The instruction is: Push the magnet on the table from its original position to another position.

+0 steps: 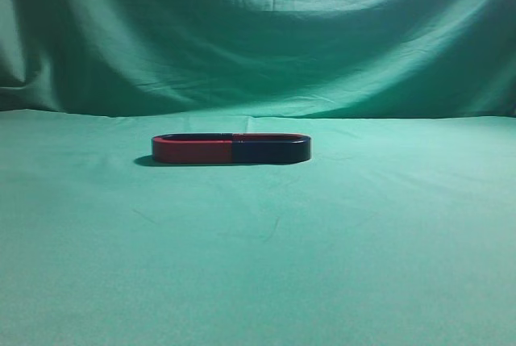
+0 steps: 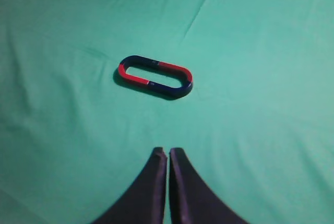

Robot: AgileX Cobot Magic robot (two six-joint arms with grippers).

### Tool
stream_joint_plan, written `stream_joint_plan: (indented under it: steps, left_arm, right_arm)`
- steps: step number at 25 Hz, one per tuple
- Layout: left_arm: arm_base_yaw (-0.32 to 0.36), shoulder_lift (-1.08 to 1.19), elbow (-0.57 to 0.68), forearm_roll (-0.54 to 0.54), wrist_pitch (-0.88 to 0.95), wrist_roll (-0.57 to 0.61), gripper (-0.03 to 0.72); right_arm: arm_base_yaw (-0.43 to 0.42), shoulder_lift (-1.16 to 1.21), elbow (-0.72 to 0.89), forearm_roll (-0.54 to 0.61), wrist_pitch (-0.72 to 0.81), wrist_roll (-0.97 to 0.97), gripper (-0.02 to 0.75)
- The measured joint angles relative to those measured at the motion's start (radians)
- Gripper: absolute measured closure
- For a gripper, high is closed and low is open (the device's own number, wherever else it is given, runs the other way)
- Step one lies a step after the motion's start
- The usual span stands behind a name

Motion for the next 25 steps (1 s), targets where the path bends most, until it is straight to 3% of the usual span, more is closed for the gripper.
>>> stream_joint_plan:
  steps: [8,16,19,21,25]
  left_arm:
    - [0.000,0.000,0.000,0.000,0.000,0.000,0.289]
    - [0.000,0.000,0.000,0.000,0.000,0.000,0.289]
    - [0.000,0.000,0.000,0.000,0.000,0.000,0.289]
    - [0.000,0.000,0.000,0.000,0.000,0.000,0.289]
    - [0.000,0.000,0.000,0.000,0.000,0.000,0.289]
  right_arm:
    - [0.000,-0.285,0.119,-0.010,0.006,-0.043,0.738]
    - [-0.002,-0.448,0.385,-0.112,-0.281,-0.046,0.738]
    - [-0.059,-0.535,0.557,-0.125,-0.454,-0.044,0.738]
    - [-0.141,-0.605,0.672,-0.129,-0.554,-0.044,0.738]
    - [-0.274,-0.715,0.847,-0.132,-0.638,-0.044,0.738]
